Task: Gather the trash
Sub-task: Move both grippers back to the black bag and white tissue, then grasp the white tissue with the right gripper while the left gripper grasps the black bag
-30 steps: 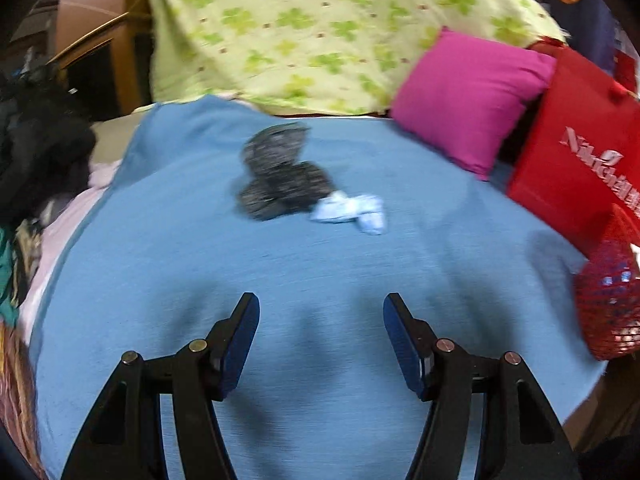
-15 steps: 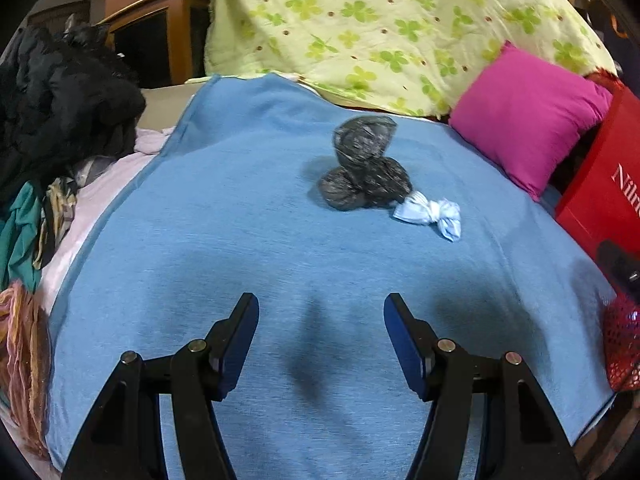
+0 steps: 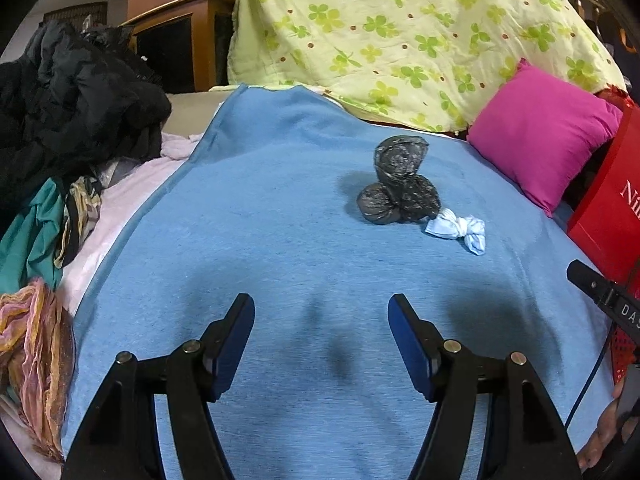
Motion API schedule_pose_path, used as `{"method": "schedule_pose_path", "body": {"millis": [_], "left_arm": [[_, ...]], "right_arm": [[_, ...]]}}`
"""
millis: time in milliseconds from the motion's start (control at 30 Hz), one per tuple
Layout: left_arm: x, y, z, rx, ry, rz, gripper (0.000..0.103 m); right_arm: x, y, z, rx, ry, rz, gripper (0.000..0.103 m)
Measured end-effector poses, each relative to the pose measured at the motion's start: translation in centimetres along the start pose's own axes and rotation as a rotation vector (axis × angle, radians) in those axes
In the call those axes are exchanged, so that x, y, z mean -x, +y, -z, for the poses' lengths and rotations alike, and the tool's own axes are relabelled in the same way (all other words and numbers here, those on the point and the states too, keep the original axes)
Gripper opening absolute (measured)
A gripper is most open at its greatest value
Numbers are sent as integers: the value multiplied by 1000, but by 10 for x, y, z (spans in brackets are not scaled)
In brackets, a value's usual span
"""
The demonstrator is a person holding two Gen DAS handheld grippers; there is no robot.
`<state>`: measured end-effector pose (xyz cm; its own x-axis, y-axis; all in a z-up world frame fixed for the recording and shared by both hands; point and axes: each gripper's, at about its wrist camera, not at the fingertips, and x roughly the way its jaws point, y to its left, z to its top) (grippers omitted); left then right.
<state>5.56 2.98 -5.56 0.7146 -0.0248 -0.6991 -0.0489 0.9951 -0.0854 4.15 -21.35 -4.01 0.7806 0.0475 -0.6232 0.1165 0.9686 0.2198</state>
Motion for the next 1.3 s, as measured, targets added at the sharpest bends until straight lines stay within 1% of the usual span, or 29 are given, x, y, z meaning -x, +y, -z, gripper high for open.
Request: {"method": "schedule_pose_path", "body": {"millis": [333,500,633,800,933,967,1067,1133,1200,1300], "left_arm": [[-8,18,-5,54,22,8,70],[-18,24,-14,65,28,-15,70],[-32,27,-27,63,25,-37,70],[-57,21,-46,3,-14,-77,70],[-75,17,-57,-35,-43,-99,70],[-78,17,-59,-35,-44,-98,70],[-90,20,-63,-22,-38,-87,70],[-96,21,-64,-20,-31,-103,70],[-98,21,-64,-24,-28,-118,70],[-95,19,-63,-14,-27,-96,70]], "right_arm": [[-26,31,-4,48,53,-116,71],[-37,40,-12,71,64,-195,71],[-54,44,-21,97,76,-240,71],[-75,43,-31,114,76,-266,71],[-99,41,-39,115,114,-286,71],[-104,40,-40,107,122,-287,71],[-123,31,-47,15,171,-331,71],[-132,23,-53,-81,192,-373,71],[-139,19,-55,-148,216,-408,71],[-153,13,-54,-256,272,-401,71]]}}
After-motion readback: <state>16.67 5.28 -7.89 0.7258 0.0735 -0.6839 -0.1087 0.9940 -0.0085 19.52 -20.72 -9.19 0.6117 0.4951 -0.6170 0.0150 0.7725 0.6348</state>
